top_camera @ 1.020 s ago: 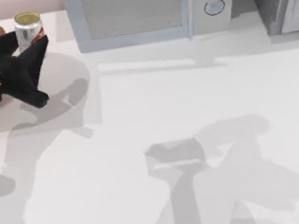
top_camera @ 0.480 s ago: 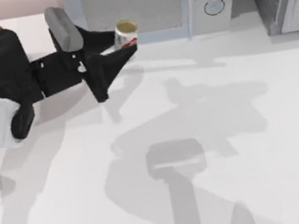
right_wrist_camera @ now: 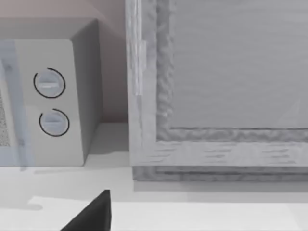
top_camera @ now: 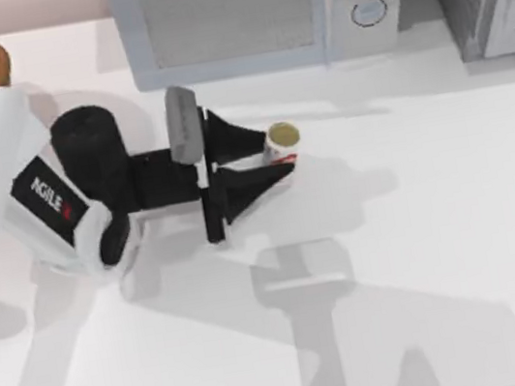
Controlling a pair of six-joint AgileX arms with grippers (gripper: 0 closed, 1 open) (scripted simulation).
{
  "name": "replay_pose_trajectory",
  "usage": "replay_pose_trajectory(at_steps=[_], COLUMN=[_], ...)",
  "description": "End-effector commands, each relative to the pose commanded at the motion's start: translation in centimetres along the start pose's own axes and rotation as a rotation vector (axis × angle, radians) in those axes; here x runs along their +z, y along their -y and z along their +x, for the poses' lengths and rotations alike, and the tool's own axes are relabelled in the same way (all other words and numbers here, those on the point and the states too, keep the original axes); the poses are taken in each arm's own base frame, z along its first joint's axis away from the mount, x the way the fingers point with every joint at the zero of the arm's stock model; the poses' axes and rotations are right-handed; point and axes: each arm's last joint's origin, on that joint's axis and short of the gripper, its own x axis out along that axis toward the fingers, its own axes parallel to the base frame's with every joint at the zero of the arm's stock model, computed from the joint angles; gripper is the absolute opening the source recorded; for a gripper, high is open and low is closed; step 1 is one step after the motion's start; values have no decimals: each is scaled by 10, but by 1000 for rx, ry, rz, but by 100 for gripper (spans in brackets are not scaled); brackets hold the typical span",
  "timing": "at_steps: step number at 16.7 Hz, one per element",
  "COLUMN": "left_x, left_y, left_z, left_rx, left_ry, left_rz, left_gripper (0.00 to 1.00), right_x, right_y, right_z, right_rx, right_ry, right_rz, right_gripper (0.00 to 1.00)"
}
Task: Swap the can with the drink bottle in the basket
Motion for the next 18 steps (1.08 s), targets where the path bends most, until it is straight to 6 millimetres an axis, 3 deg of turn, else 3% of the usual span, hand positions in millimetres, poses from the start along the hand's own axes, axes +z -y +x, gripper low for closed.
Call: replay_pose_trajectory(at_steps=[3,8,18], left_x=[-14,-14,-14], left_y=[0,0,0], left_z=[4,4,4], left_rx=[-37,-37,-37], left_ry=[1,1,1], left_rz=[1,1,1], left_gripper=[0,0,75], right_x=[0,0,0], right_y=[0,0,0], right_z=[0,0,0], right_rx=[0,0,0], right_ry=[0,0,0], right_rz=[0,0,0], right_gripper=[100,100,100])
